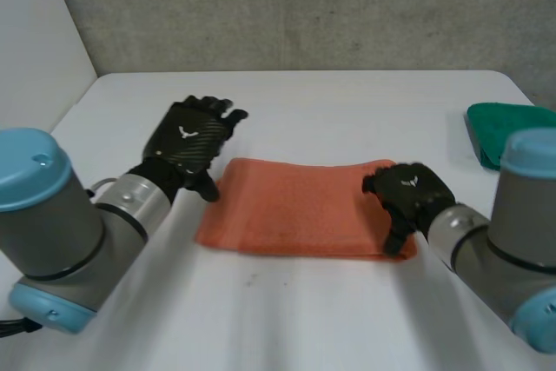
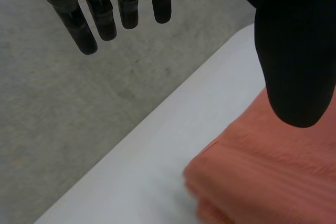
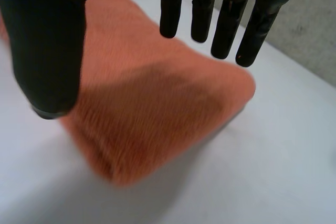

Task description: Fold the laundry.

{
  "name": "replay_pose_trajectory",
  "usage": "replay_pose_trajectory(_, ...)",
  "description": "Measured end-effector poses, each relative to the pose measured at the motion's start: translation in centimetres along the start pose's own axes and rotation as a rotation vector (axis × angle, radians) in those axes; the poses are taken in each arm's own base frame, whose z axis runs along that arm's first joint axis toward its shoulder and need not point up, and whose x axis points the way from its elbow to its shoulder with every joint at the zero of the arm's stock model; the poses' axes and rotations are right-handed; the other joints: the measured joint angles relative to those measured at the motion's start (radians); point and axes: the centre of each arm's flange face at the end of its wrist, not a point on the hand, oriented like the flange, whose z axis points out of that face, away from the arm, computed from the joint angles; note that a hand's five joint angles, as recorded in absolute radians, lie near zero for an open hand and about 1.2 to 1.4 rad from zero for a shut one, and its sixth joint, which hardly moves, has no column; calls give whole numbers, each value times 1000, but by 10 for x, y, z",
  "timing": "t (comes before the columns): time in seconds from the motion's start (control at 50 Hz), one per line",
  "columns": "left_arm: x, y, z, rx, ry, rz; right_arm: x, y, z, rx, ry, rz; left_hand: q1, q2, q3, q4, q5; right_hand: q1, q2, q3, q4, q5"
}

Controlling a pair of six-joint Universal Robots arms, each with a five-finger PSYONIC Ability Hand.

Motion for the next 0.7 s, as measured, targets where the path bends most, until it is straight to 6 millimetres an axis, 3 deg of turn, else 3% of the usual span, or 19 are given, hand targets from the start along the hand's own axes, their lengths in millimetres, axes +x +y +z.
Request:
replay_pose_trajectory(0.18,12,0,7,0,18,-96,8,31,3,12,20,25,0,0,0,0,0,131,154,154,155,139)
replay_pose_trajectory(0.34,11,1,8,-4,10,-139,15,41,12,19,52,24,0,0,0,0,0,593,729,718,720,691)
replay_pose_trajectory(0.44,11,2,7,-11,10,-140,28,45,17,12,91,28,0,0,0,0,0,614,798,801,809,763)
replay_pose_trajectory(0.6,11,3,2,-25,9,-140,46,27,16,47,142,-70,0,0,0,0,0,614,798,801,809,763)
replay_pose_trajectory(0.7,5,3,-3,-37,-5,-142,49,-5,15,107,167,-235,0,0,0,0,0,623,798,801,810,763)
